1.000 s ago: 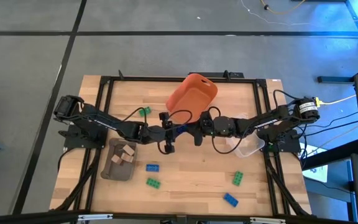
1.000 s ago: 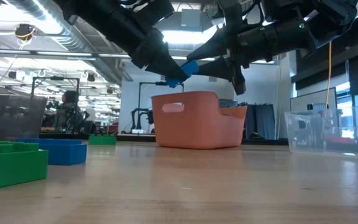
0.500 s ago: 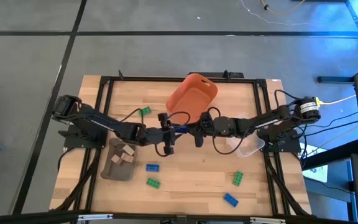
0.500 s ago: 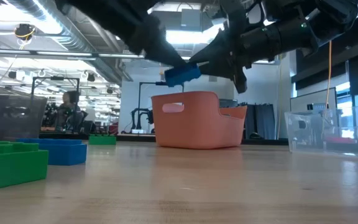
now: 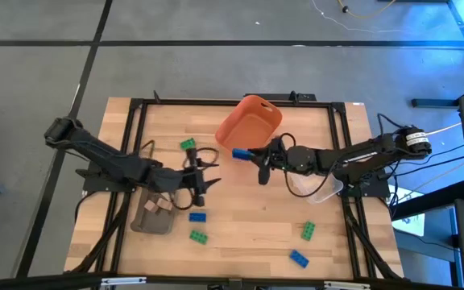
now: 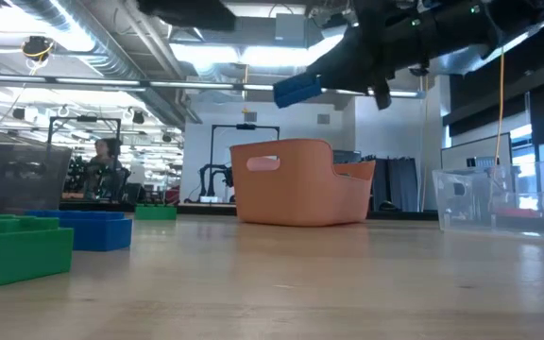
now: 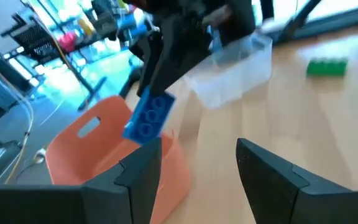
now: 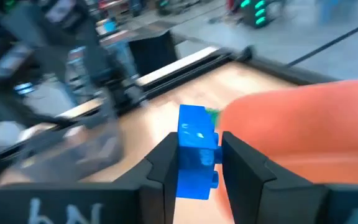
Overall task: Sort & place blocks by color
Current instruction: Put the top blue game piece into the orange bin
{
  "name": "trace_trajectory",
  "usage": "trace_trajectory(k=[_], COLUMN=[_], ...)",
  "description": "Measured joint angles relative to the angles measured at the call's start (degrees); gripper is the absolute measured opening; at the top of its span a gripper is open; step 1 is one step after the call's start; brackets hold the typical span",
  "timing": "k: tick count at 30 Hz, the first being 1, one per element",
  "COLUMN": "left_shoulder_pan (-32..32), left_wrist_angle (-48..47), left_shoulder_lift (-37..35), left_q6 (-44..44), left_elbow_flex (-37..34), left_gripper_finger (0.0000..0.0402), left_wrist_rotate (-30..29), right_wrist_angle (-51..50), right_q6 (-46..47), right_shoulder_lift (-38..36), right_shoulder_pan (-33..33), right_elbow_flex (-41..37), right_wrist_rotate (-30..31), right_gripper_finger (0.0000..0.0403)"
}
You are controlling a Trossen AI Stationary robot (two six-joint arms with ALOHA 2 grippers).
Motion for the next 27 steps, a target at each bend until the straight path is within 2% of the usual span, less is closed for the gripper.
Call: trace_trajectory(k=[5, 7, 10, 14, 20, 27], left_shoulder_pan=[-0.90, -0.37, 1.38, 4.06, 6.69, 6.99], left_wrist_angle=[15.71, 23.38, 30.05, 31.79, 31.52, 31.22], left_shoulder_lift=[-6.67, -8.67, -9.92, -10.38, -10.38, -10.36], left_q6=[2.77, 3.37, 2.96, 0.45, -2.31, -2.45], left_elbow_flex=[-9.63, -13.51, -18.03, -20.02, -20.10, -20.10], left_gripper_finger=[0.0197, 0.0197, 0.0197, 0.0197, 0.0197, 0.0197], left_wrist_rotate=[1.55, 4.55, 9.38, 13.67, 18.23, 18.41], right_wrist_angle=[-0.56, -2.14, -4.40, -4.98, -6.68, -6.42], right_q6=[-4.53, -4.77, -2.78, -0.54, 2.88, 3.44], right_shoulder_lift=[-1.05, -1.05, -0.41, 1.81, 7.62, 11.37], right_shoulder_pan=[-2.26, -4.74, -8.96, -14.85, -20.36, -22.08], right_elbow_flex=[0.00, 0.02, 0.02, 0.02, 0.04, 0.04], right_wrist_rotate=[8.29, 8.63, 7.45, 2.84, -0.59, -2.59], right_gripper_finger=[0.0101, 0.0100, 0.0100, 0.0100, 0.0100, 0.0104])
